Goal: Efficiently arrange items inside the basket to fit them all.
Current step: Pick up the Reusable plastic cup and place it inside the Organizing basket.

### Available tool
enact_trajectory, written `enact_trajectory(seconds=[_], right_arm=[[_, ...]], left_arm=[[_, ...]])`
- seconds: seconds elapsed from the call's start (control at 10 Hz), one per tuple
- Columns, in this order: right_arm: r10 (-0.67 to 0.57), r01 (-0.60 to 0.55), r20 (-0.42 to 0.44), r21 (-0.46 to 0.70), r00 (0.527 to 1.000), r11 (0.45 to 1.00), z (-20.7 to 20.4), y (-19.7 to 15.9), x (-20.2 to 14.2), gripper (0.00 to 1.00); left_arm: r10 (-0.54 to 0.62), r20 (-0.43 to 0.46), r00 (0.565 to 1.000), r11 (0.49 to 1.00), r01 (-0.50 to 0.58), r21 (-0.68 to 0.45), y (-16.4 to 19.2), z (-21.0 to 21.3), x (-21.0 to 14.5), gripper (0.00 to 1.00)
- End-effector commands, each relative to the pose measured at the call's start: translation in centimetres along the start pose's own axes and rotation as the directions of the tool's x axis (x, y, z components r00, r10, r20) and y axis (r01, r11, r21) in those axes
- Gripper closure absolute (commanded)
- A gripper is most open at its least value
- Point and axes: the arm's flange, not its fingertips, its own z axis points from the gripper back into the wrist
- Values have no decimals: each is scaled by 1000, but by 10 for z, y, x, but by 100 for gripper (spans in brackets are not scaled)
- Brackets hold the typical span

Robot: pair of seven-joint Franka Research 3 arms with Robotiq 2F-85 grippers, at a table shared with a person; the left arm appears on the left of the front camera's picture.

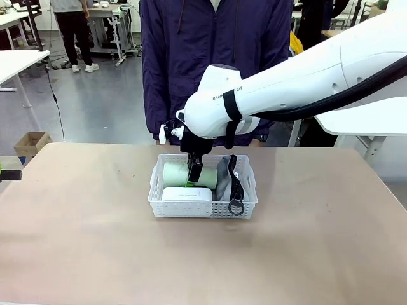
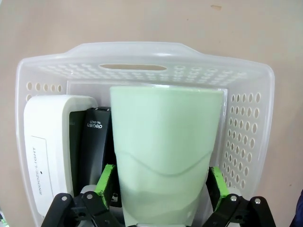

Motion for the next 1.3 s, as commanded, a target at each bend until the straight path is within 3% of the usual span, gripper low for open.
enact_trajectory(seconds=[0.0, 0.4, 0.6, 0.8, 0.9, 1.1, 1.2], right_arm=[[-17, 17, -15, -13, 1000, 1000, 4, -1, 4, 0], [-24, 24, 6, -49, 1000, 999, 13, 5, -3, 0], [-41, 46, 43, -101, 998, 994, 39, 16, -18, 0], [-56, 76, 177, -110, 983, 991, 88, 33, -51, 0], [-109, 131, 275, -64, 955, 989, 119, 44, -79, 0], [-310, 323, 466, 53, 829, 945, 176, 63, -163, 0], [-317, 290, 578, 141, 752, 947, 194, 73, -208, 0]], left_arm=[[0, 3, 1000, 1000, 0, -3, -4, 0, 0, 0], [0, 3, 1000, 1000, 0, -3, -4, 0, 0, 0], [0, 3, 1000, 1000, 0, -3, -4, 0, 0, 0], [0, 3, 1000, 1000, 0, -3, -4, 0, 0, 0], [0, 3, 1000, 1000, 0, -3, -4, 0, 0, 0], [0, 3, 1000, 1000, 0, -3, -4, 0, 0, 0], [0, 3, 1000, 1000, 0, -3, -4, 0, 0, 0]])
